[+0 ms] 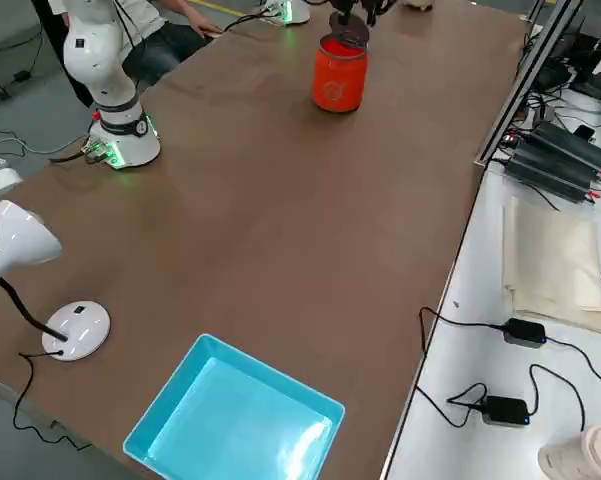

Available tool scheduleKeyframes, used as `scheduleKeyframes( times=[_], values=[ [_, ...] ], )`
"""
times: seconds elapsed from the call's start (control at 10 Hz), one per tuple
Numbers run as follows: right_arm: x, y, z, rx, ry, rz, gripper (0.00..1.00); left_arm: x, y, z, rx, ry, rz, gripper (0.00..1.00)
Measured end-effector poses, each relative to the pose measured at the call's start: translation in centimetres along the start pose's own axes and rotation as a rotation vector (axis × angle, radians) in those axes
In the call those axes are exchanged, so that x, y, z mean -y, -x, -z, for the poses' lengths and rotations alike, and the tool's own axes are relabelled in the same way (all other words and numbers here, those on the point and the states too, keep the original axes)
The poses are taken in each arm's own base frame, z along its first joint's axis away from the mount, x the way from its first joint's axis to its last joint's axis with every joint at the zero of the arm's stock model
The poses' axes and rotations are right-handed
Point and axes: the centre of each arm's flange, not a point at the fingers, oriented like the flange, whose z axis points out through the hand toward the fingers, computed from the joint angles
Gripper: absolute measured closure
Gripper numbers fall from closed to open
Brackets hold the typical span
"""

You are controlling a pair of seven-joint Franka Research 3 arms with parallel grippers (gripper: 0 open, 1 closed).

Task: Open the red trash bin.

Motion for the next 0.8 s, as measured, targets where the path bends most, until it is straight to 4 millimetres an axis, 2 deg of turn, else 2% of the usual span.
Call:
scheduleKeyframes(
  times=[0.2,0.3,0.4,0.6,0.8],
  values=[
    [-9.6,-4.4,4.2,0.001,-0.006,0.055,0.84,-2.5,-4.4,6.7,-0.02,-0.01,-0.078,0.51],
    [-14.1,-6.5,5.6,-0.021,-0.007,0.075,0.78,-3.5,-6.3,9.3,-0.027,0.011,-0.137,0.48],
    [-18.0,-8.2,6.2,-0.042,0.024,0.103,0.71,-4.2,-7.8,11.2,-0.053,0.043,-0.205,0.47],
    [-24.0,-10.5,6.5,-0.056,0.073,0.174,0.42,-4.9,-10.6,14.0,-0.104,0.039,-0.35,0.42],
    [-29.1,-11.9,7.2,-0.072,0.072,0.179,0.13,-5.4,-15.1,16.7,-0.118,0.012,-0.459,0.36]
  ],
)
